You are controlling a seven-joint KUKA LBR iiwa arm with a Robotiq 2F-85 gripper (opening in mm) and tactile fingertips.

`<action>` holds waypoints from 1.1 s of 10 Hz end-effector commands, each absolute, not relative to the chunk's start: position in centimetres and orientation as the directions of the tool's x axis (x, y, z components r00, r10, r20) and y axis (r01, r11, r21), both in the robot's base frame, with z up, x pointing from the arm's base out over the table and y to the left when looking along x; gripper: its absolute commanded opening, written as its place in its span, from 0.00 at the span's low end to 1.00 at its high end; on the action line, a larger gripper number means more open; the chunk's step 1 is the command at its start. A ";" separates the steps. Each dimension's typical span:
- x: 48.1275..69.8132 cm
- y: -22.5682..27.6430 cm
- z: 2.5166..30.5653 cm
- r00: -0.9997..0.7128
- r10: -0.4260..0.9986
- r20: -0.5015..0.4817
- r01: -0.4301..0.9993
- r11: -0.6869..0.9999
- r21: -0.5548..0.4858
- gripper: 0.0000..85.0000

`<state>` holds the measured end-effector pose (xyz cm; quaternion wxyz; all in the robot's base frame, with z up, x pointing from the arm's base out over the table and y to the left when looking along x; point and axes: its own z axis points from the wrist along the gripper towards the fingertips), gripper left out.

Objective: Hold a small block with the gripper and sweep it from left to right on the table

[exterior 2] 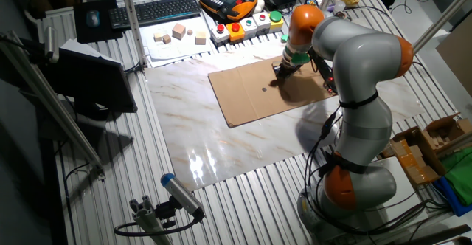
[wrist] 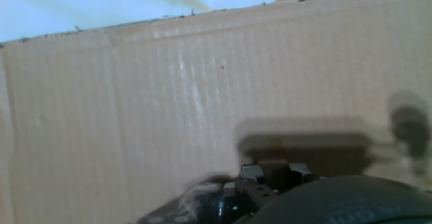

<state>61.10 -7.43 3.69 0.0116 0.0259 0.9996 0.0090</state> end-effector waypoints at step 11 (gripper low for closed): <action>61.5 -6.3 3.7 -0.999 0.037 -0.024 0.036 0.999 0.016 0.01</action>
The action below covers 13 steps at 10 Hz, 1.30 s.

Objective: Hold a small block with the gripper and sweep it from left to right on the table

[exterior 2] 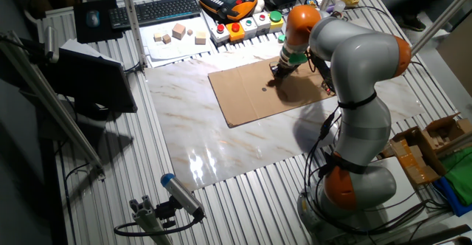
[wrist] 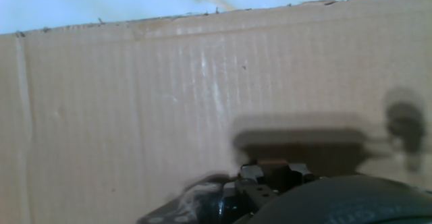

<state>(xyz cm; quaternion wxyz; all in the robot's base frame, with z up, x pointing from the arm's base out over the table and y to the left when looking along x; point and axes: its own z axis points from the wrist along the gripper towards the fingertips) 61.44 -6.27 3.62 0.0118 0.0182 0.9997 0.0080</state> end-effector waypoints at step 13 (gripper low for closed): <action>61.9 -4.4 3.5 -0.999 0.037 -0.026 0.036 0.999 0.013 0.01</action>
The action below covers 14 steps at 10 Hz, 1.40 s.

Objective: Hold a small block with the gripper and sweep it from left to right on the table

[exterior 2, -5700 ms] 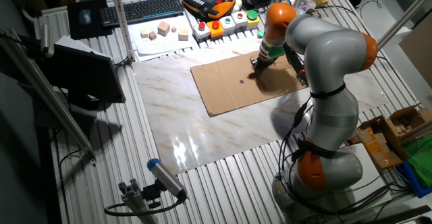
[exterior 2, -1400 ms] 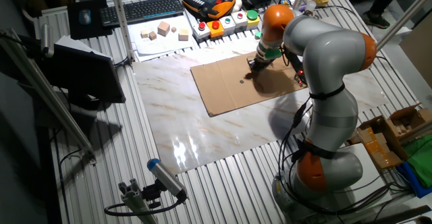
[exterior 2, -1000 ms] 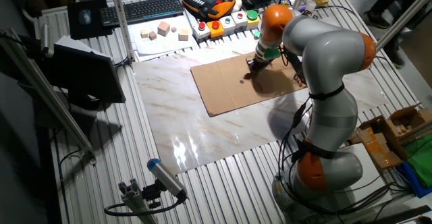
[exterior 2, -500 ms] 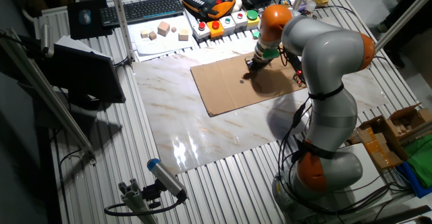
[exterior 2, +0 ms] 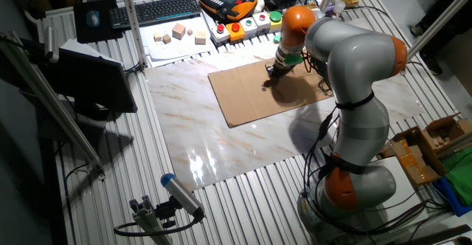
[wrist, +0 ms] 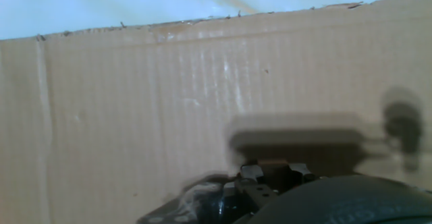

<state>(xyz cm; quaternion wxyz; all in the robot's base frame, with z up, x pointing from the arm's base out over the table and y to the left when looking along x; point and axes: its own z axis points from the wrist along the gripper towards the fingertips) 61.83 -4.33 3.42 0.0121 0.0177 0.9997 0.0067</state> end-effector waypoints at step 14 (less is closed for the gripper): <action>62.4 -1.1 4.1 -0.999 0.052 -0.017 0.052 0.999 0.013 0.01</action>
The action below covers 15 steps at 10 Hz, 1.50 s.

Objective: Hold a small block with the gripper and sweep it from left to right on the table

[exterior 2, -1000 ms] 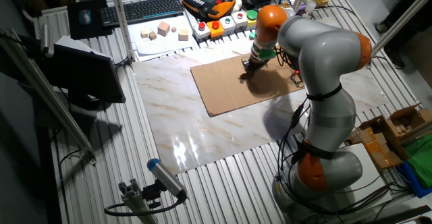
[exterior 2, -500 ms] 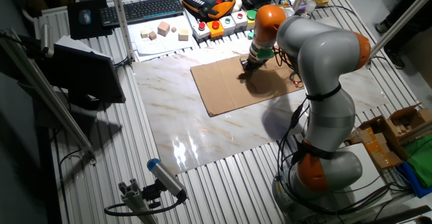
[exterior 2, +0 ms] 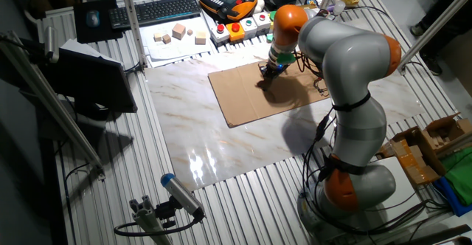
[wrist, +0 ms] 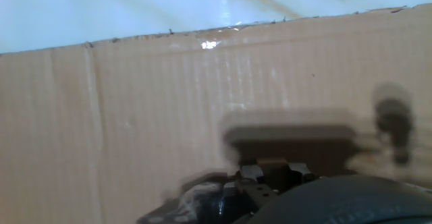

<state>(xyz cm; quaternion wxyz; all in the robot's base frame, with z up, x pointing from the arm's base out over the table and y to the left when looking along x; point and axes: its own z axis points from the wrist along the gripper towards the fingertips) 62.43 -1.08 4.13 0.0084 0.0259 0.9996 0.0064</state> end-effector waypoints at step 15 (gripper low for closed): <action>62.6 1.8 3.7 -0.997 0.070 -0.013 0.070 0.997 0.018 0.01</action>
